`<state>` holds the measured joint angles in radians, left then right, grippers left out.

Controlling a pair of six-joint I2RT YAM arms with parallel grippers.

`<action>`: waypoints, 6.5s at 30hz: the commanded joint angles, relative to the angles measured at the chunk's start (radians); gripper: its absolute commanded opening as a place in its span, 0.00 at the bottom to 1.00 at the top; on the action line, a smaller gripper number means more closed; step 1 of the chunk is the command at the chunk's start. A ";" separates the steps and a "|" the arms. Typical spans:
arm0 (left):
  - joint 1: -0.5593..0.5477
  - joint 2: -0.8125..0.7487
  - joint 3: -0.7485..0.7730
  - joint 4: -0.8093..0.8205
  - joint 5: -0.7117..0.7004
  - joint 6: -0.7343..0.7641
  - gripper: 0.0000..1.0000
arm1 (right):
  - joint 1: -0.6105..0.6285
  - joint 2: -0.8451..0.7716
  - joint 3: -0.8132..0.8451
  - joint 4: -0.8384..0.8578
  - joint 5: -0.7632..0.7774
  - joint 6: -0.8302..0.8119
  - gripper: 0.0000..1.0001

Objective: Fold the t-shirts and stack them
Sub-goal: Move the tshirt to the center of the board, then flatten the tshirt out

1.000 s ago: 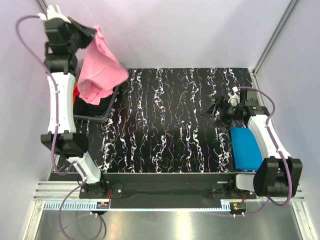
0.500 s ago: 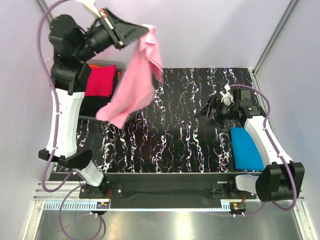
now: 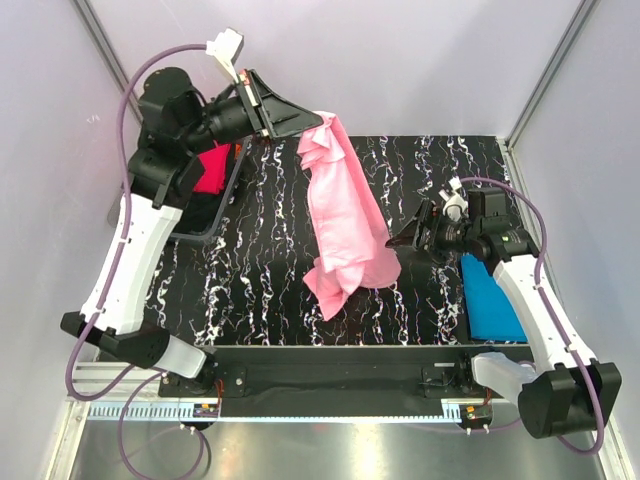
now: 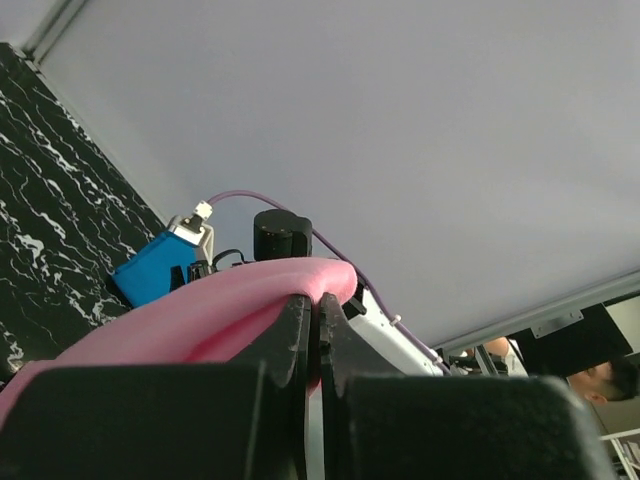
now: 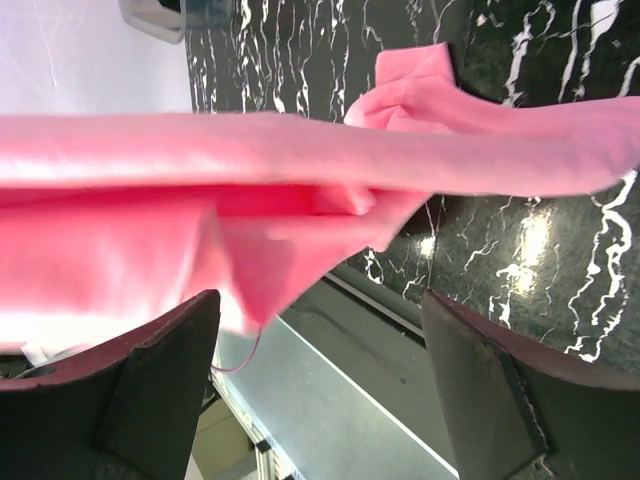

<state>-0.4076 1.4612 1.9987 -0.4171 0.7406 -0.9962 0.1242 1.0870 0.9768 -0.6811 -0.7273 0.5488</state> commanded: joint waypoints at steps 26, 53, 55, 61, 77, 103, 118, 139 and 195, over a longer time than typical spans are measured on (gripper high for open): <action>0.216 -0.315 -0.633 0.052 0.111 -0.025 0.00 | 0.169 0.215 -0.191 0.184 0.247 0.172 0.74; 0.230 -0.367 -0.701 0.026 0.134 -0.035 0.00 | 0.402 0.651 0.091 0.423 0.345 0.241 0.36; 0.228 -0.380 -0.709 0.020 0.134 -0.035 0.00 | 0.400 0.646 0.100 0.423 0.359 0.220 0.13; 0.245 -0.438 -0.733 -0.038 0.132 -0.018 0.00 | 0.400 0.529 0.103 0.345 0.512 0.180 0.00; 0.354 -0.573 -0.729 -0.210 0.215 0.073 0.00 | 0.393 -0.093 0.615 -0.081 1.132 -0.174 0.00; 0.362 -0.555 -0.854 -0.227 0.125 0.084 0.00 | 0.393 0.059 1.010 0.332 1.192 -0.380 0.00; 0.369 -0.478 -0.578 -0.160 0.206 -0.002 0.00 | 0.393 -0.067 1.119 0.387 1.010 -0.524 0.00; 0.369 -0.713 -0.702 -0.161 -0.123 -0.079 0.00 | 0.393 0.033 1.163 0.313 1.130 -0.498 0.00; 0.139 -0.611 -1.218 -0.214 -0.645 0.320 0.53 | 0.137 0.521 0.429 -0.172 0.622 -0.083 0.88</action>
<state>-0.2768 0.9543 0.8635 -0.5175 0.1810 -0.6262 0.2661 1.7264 1.5543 -0.7967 0.0734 0.3309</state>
